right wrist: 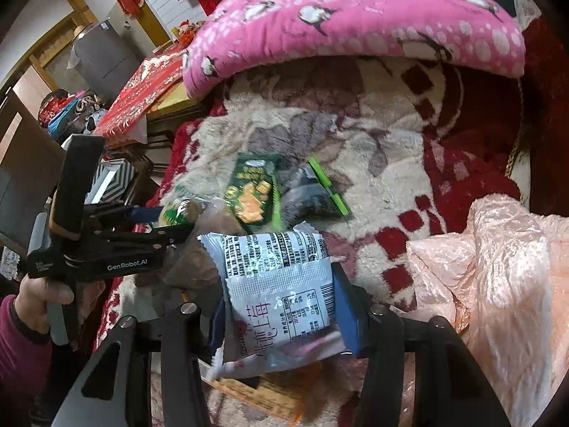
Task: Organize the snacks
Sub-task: 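Grasp the green round biscuit with left tool while right tool grasps the white packet, then carry both snacks over the white tray and open both tools to release them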
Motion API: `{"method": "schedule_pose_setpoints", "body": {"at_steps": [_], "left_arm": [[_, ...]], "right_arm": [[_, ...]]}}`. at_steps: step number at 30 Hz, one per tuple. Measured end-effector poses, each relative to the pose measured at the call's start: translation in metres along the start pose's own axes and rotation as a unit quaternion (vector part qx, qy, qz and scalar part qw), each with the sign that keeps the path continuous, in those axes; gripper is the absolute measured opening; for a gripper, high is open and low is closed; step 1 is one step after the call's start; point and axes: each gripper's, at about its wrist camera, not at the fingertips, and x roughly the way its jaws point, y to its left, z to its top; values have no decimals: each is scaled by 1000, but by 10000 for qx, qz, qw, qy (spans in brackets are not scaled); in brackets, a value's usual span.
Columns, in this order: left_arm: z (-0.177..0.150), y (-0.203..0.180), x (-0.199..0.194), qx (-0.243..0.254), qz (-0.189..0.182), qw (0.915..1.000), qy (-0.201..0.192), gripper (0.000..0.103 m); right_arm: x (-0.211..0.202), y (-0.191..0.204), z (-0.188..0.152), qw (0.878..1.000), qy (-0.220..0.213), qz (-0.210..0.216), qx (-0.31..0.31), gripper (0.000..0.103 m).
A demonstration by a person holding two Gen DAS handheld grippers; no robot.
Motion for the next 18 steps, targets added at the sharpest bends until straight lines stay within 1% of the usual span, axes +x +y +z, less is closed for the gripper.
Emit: {"method": "schedule_pose_setpoints", "body": {"at_steps": [4, 8, 11, 14, 18], "left_arm": [[-18, 10, -31, -172, -11, 9991, -398, 48], [-33, 11, -66, -194, 227, 9972, -693, 48], [-49, 15, -91, -264, 347, 9956, -835, 48], [-65, 24, -110, -326, 475, 9938, -953, 48], [-85, 37, -128, -478, 640, 9914, -1033, 48]], "right_arm": [[-10, 22, 1, 9998, -157, 50, -115, 54], [-19, 46, 0, 9993, -309, 140, -186, 54], [-20, 67, -4, 9988, -353, 194, -265, 54], [-16, 85, -9, 9987, -308, 265, -308, 54], [-9, 114, -14, 9983, -240, 343, -416, 54]]}}
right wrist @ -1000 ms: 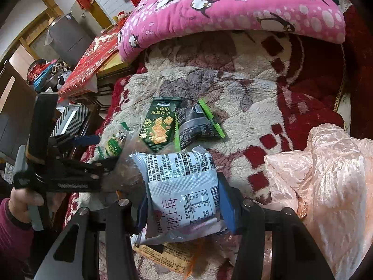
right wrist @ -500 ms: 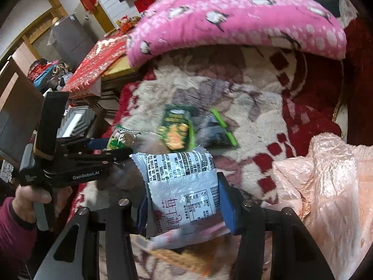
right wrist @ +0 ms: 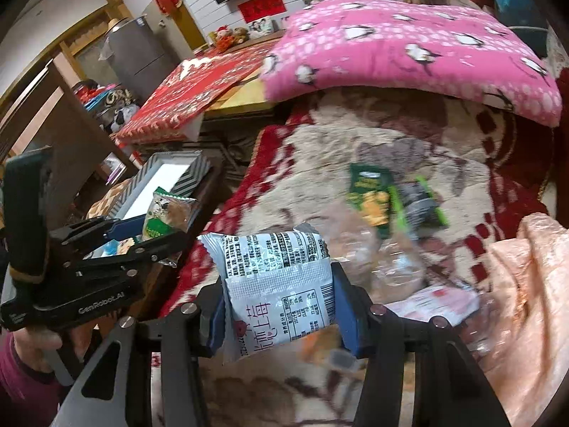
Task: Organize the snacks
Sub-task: 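Carry both snacks over the white tray and open both tools to release them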
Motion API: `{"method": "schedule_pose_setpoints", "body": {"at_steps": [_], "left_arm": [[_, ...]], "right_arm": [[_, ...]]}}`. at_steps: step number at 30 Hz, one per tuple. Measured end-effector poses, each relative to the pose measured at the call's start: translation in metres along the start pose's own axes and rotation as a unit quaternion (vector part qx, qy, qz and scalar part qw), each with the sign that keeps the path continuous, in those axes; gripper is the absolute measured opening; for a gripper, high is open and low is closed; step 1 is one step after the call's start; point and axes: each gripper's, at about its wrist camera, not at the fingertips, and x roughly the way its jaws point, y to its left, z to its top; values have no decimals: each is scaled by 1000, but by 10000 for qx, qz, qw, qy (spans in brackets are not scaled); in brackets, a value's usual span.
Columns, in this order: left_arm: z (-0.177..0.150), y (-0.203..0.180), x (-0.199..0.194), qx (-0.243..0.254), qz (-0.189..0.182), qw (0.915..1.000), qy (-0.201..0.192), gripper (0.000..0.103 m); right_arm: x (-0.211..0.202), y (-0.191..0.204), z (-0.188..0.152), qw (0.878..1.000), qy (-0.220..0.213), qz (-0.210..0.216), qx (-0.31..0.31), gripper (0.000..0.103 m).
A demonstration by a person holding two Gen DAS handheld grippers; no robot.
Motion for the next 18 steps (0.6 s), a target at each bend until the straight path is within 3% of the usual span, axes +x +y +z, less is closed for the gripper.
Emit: {"method": "schedule_pose_setpoints", "body": {"at_steps": [18], "left_arm": [[-58, 144, -49, -1157, 673, 9910, -54, 48]], "right_arm": [[63, 128, 9, 9955, 364, 555, -671, 54]]}}
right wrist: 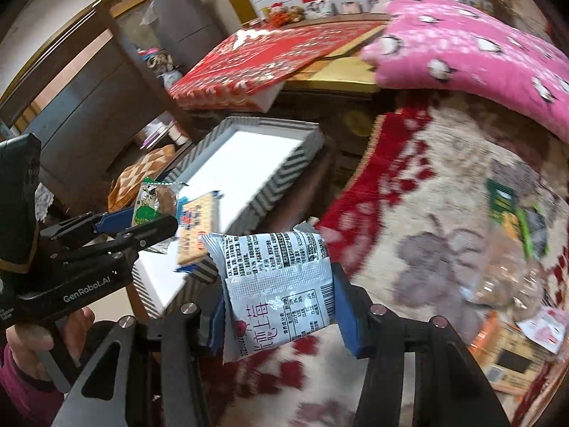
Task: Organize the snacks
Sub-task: 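Carry both snacks over the white tray and open both tools to release them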
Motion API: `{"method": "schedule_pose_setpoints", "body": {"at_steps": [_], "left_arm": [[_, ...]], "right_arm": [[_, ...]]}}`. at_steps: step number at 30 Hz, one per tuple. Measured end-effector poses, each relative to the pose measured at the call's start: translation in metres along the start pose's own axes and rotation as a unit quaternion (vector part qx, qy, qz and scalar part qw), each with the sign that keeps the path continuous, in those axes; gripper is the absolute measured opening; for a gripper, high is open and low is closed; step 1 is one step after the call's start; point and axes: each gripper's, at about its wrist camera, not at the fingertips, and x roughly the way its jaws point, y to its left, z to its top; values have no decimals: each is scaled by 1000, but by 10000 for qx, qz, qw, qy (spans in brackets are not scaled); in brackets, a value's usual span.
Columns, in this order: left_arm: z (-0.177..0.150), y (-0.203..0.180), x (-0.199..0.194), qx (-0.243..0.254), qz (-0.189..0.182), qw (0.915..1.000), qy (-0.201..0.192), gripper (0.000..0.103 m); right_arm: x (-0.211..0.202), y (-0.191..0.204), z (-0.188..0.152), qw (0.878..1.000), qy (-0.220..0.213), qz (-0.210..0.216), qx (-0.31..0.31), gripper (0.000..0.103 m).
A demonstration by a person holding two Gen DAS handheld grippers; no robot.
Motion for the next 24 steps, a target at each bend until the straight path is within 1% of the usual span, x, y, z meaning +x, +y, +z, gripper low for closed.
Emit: {"method": "schedule_pose_setpoints", "body": {"at_steps": [5, 16, 19, 24], "left_arm": [[-7, 33, 3, -208, 189, 9996, 47, 48], [-15, 83, 15, -709, 378, 9966, 196, 48], [-17, 94, 26, -820, 399, 9953, 315, 48], [-19, 102, 40, -859, 448, 9943, 452, 48]], "right_arm": [[20, 29, 10, 9997, 67, 139, -214, 54], [57, 70, 29, 9975, 277, 217, -617, 54], [73, 81, 38, 9961, 366, 207, -776, 54], [114, 91, 51, 9935, 631, 100, -945, 54]]}}
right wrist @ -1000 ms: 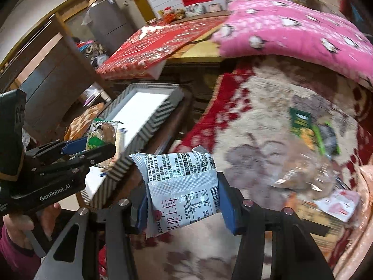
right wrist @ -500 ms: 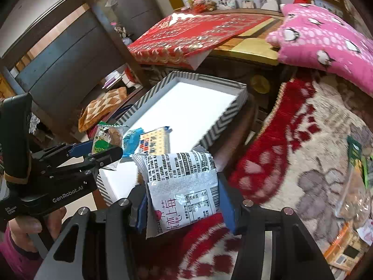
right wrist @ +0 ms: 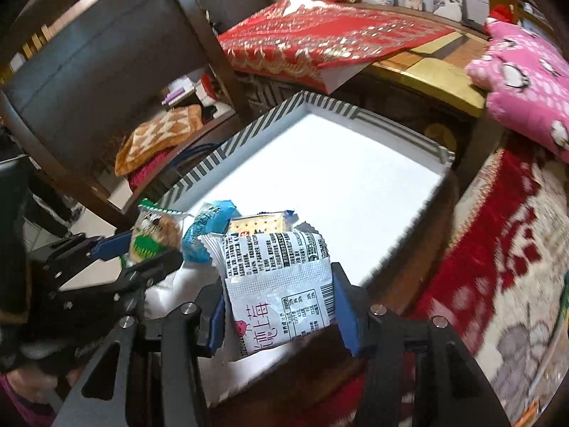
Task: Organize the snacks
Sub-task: 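Carry both snacks over the white tray and open both tools to release them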
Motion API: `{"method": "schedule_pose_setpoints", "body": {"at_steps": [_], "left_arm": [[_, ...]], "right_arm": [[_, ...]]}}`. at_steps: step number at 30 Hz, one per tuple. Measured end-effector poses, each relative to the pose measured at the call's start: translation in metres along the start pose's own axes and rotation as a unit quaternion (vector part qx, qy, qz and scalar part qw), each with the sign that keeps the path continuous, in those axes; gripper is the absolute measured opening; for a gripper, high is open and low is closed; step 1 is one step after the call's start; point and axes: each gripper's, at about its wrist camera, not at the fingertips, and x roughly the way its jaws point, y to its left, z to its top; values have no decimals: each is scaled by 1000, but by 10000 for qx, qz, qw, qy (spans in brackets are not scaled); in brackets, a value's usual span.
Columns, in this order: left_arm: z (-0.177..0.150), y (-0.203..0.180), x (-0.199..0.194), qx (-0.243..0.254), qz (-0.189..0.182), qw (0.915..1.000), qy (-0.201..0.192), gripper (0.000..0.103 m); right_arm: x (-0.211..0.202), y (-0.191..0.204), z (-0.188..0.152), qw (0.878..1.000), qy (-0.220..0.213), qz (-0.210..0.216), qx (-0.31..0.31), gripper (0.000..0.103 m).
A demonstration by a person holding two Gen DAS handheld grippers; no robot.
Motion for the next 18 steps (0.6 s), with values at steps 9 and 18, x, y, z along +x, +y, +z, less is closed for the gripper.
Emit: {"method": "schedule_pose_setpoints", "body": {"at_steps": [9, 18], "left_arm": [[-2, 5, 22, -86, 110, 9997, 209, 48], [-1, 4, 26, -209, 166, 9994, 219, 66]], "right_arm": [[45, -3, 14, 9987, 268, -442, -13, 54], [43, -1, 10, 9990, 146, -390, -134, 64]]}}
